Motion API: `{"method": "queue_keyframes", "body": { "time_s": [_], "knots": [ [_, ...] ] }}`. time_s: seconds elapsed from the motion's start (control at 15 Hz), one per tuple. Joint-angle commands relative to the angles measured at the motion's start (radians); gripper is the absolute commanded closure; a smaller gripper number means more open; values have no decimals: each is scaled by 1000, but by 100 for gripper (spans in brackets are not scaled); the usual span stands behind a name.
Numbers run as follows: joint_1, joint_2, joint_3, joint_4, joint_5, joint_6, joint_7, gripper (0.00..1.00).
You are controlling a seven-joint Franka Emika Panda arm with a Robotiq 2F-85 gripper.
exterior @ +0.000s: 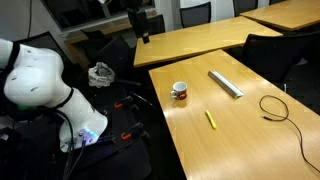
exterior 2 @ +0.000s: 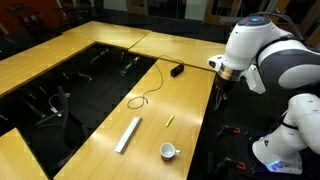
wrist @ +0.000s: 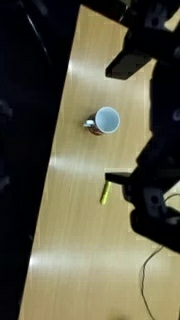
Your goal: Put the marker in the cup
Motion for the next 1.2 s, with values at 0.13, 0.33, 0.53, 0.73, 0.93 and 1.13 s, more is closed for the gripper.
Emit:
{"method": "queue_keyframes", "body": {
  "time_s": [0.13, 0.33, 0.53, 0.73, 0.93, 1.13],
  "knots": [
    [8, 0, -6, 2, -4, -3, 4, 0],
    [8, 0, -6, 2, -4, -3, 4, 0],
    [8, 0, -6, 2, -4, -3, 4, 0],
    [8, 0, -6, 2, -4, -3, 4, 0],
    [13, 30, -18, 15, -3, -8, -27, 0],
    [40, 128, -88, 28, -3, 53, -246, 0]
  ]
}}
